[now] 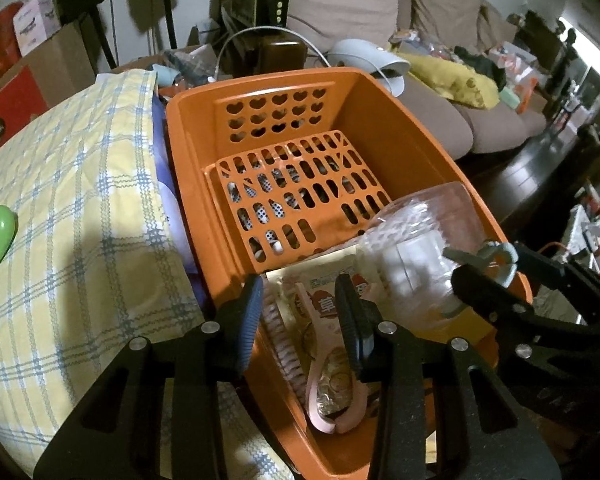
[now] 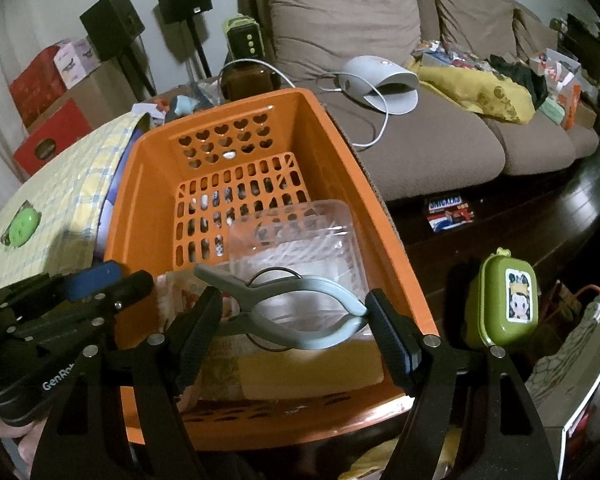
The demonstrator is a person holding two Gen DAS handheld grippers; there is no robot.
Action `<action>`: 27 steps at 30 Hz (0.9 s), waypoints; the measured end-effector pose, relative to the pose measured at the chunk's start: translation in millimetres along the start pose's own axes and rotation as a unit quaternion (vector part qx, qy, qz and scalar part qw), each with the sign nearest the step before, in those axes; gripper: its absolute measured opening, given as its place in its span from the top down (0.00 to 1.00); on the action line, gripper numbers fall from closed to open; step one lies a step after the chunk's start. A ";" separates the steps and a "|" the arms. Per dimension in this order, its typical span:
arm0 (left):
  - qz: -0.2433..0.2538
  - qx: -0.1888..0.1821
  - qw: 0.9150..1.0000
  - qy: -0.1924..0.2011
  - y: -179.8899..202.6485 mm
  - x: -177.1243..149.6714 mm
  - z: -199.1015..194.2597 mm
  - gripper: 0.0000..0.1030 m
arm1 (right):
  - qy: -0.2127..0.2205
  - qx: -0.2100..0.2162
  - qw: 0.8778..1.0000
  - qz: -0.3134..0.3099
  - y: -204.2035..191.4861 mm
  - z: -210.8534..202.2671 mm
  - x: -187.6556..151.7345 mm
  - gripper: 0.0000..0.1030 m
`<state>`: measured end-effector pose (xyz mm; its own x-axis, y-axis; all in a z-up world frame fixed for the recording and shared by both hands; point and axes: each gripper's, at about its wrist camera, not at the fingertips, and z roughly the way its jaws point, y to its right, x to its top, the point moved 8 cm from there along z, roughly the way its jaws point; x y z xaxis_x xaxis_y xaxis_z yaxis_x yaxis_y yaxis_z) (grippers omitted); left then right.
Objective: Organize objects
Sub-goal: 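Lower the pink clip into the basket with the left gripper while the right lowers the grey clip, then open the left gripper to release the pink clip while the right releases the grey clip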
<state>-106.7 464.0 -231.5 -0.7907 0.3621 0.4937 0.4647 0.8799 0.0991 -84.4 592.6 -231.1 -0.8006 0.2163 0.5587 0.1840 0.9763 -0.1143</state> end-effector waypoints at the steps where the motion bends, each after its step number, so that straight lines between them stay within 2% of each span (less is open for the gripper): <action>1: 0.001 0.000 1.000 -0.002 0.1 -0.4 1.0 0.66 | -0.004 0.001 1.000 -0.003 -1.1 1.4 -1.0 0.27; 8: -0.001 -0.001 1.000 -0.005 -0.8 -2.2 2.7 0.66 | -0.026 0.003 0.999 -0.023 -8.2 10.8 -7.9 0.27; 27: -0.012 -0.006 1.000 0.000 -4.8 -2.5 -2.7 0.67 | -0.026 0.026 0.999 -0.023 -13.5 10.4 -9.3 0.27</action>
<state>-105.8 458.0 -230.9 -0.8023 0.3404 0.4903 0.4495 0.8850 0.1212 -85.4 577.5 -243.3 -0.8364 0.1705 0.5209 0.1178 0.9841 -0.1329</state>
